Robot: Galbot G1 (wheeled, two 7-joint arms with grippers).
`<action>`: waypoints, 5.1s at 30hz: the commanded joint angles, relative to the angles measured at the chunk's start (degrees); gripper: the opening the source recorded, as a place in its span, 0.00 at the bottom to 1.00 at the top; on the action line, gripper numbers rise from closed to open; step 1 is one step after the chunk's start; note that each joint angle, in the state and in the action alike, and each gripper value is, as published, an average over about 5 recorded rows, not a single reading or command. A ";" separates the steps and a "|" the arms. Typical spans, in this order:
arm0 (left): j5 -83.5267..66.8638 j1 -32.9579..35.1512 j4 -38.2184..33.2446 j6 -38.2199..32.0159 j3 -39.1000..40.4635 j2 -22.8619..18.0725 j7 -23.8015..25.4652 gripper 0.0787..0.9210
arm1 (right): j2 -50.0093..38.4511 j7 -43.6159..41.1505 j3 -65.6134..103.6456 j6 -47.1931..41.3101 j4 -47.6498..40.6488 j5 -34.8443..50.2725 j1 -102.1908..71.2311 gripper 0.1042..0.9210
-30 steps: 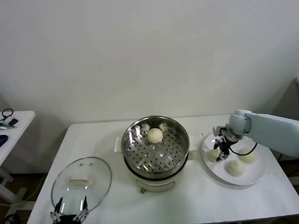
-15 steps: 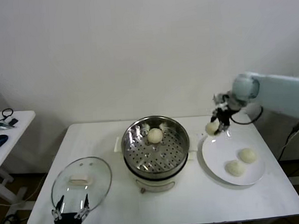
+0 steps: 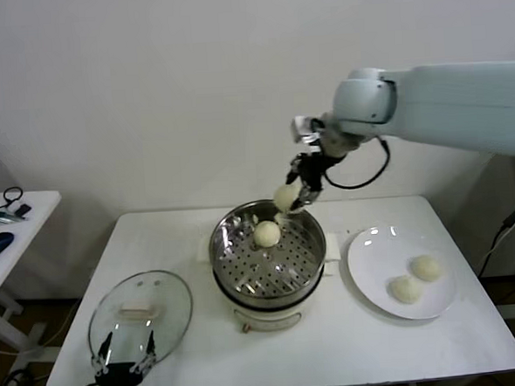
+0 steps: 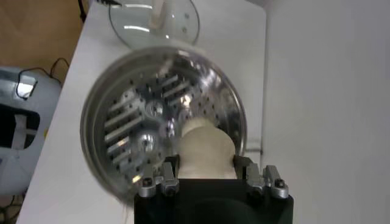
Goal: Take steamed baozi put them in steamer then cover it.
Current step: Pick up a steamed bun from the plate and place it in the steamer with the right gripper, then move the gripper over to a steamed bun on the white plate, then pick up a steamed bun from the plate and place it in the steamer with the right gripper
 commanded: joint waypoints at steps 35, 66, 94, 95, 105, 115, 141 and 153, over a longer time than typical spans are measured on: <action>-0.13 0.61 -0.42 -0.48 -0.08 -0.96 -0.20 0.88 | 16.03 6.34 2.77 -4.33 -12.23 -8.00 -19.84 0.76; 0.23 0.43 -0.53 -0.51 -0.04 -1.21 0.12 0.88 | -38.24 -11.29 -8.12 12.78 1.12 -36.21 -14.25 0.88; 0.43 0.58 -0.39 -0.86 -0.12 -1.55 0.28 0.88 | -30.96 -5.54 18.72 8.37 -12.93 -44.07 -46.34 0.88; 0.42 0.57 -0.34 -0.85 -0.16 -1.54 0.28 0.88 | -30.68 -5.44 19.02 8.34 -13.38 -44.09 -46.54 0.88; 0.38 0.28 0.08 -0.78 -0.19 -1.65 0.26 0.88 | -29.88 -5.48 19.84 8.28 -13.75 -43.45 -47.31 0.81; 0.72 0.25 0.01 -0.77 -0.10 -1.71 0.21 0.88 | -30.45 -8.82 13.01 12.18 -11.12 -42.95 -34.98 0.67; 1.57 0.85 -1.47 -0.93 -0.52 -1.50 0.82 0.88 | -0.47 -11.20 7.44 43.38 12.79 -50.21 -4.08 0.67; 1.41 1.43 -1.81 -1.21 -1.09 -1.73 0.66 0.88 | 2.65 -7.70 6.04 43.95 8.07 -59.29 -16.71 0.67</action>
